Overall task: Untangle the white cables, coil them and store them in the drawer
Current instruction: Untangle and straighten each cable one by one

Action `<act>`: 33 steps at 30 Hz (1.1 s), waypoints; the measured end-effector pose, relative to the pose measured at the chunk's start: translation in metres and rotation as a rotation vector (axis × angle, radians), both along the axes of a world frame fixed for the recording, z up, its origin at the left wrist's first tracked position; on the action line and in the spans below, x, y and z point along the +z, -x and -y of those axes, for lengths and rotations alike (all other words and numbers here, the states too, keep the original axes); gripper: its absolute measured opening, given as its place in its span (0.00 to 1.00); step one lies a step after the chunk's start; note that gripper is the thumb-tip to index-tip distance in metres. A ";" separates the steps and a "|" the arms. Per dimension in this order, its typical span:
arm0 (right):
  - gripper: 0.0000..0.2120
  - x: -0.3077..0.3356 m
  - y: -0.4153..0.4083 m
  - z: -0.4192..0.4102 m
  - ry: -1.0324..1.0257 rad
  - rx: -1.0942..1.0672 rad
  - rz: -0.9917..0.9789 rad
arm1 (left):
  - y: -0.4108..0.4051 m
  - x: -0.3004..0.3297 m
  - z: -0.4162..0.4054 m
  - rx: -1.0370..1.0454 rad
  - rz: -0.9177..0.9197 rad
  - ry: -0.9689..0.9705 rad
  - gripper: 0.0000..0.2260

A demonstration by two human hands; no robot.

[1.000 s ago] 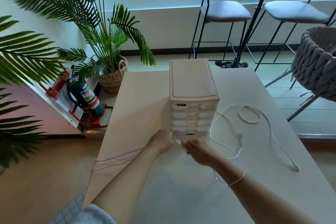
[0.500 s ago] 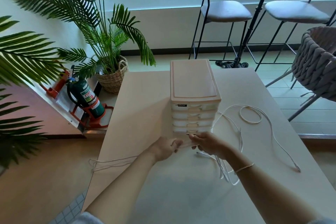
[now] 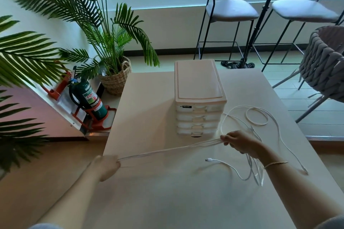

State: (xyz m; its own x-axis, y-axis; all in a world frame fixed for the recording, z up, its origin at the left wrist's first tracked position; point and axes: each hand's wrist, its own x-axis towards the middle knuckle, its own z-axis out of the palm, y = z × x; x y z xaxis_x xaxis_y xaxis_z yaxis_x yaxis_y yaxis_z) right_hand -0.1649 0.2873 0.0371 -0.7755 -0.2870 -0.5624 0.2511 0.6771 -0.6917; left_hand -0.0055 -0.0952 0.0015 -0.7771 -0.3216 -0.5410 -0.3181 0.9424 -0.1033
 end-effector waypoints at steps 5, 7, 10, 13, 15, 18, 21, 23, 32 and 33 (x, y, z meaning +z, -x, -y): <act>0.16 -0.005 -0.007 0.019 -0.006 0.065 -0.002 | 0.003 -0.002 0.017 0.054 0.115 0.228 0.17; 0.16 -0.007 -0.010 0.027 -0.004 0.085 -0.018 | 0.012 0.001 0.006 0.088 0.087 0.211 0.18; 0.16 -0.006 -0.011 0.034 -0.001 0.113 -0.037 | 0.039 0.009 -0.035 0.038 -0.095 -0.176 0.19; 0.16 -0.003 -0.012 0.042 0.030 0.127 -0.030 | 0.066 0.025 -0.103 -0.063 -0.304 -0.566 0.16; 0.16 0.000 -0.012 0.046 0.035 0.136 -0.044 | 0.075 0.032 -0.142 -0.100 -0.391 -0.669 0.13; 0.16 0.004 -0.012 0.048 0.009 0.169 -0.092 | 0.080 0.031 -0.168 -0.187 -0.411 -0.560 0.10; 0.17 0.005 -0.013 0.044 -0.014 0.188 -0.128 | 0.078 0.027 -0.163 -0.255 -0.293 -0.449 0.09; 0.17 0.004 -0.012 0.042 -0.025 0.186 -0.141 | 0.073 0.021 -0.151 -0.264 -0.135 -0.435 0.09; 0.16 -0.009 -0.012 0.038 0.017 0.101 -0.045 | 0.049 0.013 -0.088 -0.147 0.064 -0.212 0.11; 0.16 -0.009 -0.011 0.037 0.025 0.087 -0.037 | 0.043 0.014 -0.075 -0.131 0.084 -0.163 0.13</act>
